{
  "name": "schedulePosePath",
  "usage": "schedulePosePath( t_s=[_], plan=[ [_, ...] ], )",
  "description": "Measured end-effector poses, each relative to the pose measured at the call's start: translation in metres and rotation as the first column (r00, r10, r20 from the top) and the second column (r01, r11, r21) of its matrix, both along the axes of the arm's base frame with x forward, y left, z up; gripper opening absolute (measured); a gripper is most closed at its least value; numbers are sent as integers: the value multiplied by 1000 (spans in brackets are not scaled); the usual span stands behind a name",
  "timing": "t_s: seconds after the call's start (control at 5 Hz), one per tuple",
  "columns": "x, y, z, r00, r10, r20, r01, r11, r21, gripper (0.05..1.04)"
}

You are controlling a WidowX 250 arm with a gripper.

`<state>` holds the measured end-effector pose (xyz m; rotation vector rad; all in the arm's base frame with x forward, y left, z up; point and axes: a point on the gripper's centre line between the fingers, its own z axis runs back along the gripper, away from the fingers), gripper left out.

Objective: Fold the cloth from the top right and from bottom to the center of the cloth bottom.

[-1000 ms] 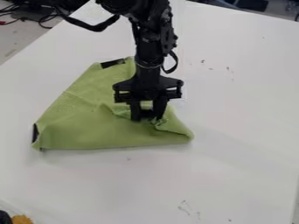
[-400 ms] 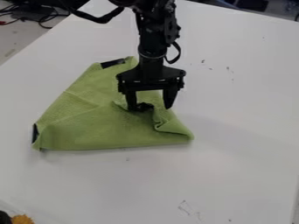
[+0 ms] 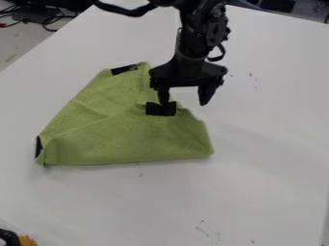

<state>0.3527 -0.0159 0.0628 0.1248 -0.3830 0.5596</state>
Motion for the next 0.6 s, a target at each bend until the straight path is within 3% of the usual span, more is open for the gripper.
schedulePosePath(
  t_s=[0.2, 0.4, 0.6],
  plan=[
    [0, -9, 8, 999, 3, 44, -4, 1000, 22, 1001],
    [-3, -17, 14, 999, 32, 18, -32, 999, 19, 1001],
    [2, -25, 26, 997, 76, -34, -77, 997, -30, 1001]
  ],
)
